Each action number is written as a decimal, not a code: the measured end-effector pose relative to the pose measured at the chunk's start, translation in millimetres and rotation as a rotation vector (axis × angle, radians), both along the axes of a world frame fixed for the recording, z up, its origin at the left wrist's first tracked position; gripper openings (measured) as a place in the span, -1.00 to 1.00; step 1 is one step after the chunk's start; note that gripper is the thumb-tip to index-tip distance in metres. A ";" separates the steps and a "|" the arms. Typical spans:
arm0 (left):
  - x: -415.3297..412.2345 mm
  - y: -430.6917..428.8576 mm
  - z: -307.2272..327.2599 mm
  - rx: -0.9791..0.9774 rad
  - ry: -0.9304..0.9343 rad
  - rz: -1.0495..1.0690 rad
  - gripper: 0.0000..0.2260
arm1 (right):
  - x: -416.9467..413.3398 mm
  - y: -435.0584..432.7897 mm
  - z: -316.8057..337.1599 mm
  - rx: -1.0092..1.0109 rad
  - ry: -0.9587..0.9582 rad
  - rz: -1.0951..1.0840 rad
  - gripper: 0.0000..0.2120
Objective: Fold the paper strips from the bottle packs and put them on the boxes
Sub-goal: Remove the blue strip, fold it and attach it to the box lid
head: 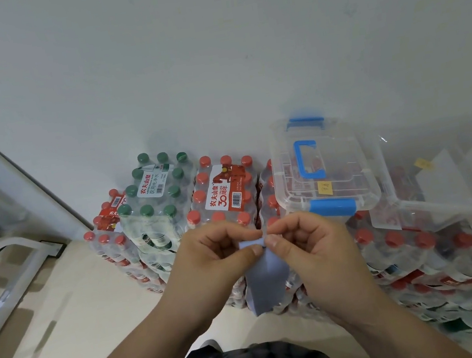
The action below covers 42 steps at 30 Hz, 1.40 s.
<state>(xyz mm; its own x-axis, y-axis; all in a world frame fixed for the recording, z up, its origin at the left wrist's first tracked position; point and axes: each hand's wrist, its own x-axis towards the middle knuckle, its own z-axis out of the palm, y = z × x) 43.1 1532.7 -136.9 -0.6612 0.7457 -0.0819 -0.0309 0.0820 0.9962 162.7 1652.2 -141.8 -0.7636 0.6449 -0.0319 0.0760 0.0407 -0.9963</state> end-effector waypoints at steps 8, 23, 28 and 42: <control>-0.5 2.2 2.1 -0.022 0.065 0.047 -0.91 | 0.2 -0.8 -1.5 -0.008 -0.017 -0.011 -0.89; 4.1 6.8 7.4 -0.001 0.066 0.110 -0.82 | -0.5 -4.8 -2.7 0.092 0.027 -0.189 -0.77; 7.3 8.0 6.4 0.054 0.012 0.103 -0.86 | -2.2 -2.9 -0.2 0.031 0.038 -0.181 -0.91; 4.0 8.8 3.8 0.052 0.017 0.079 -0.80 | -2.7 0.6 -3.6 -0.122 0.074 -0.165 -0.86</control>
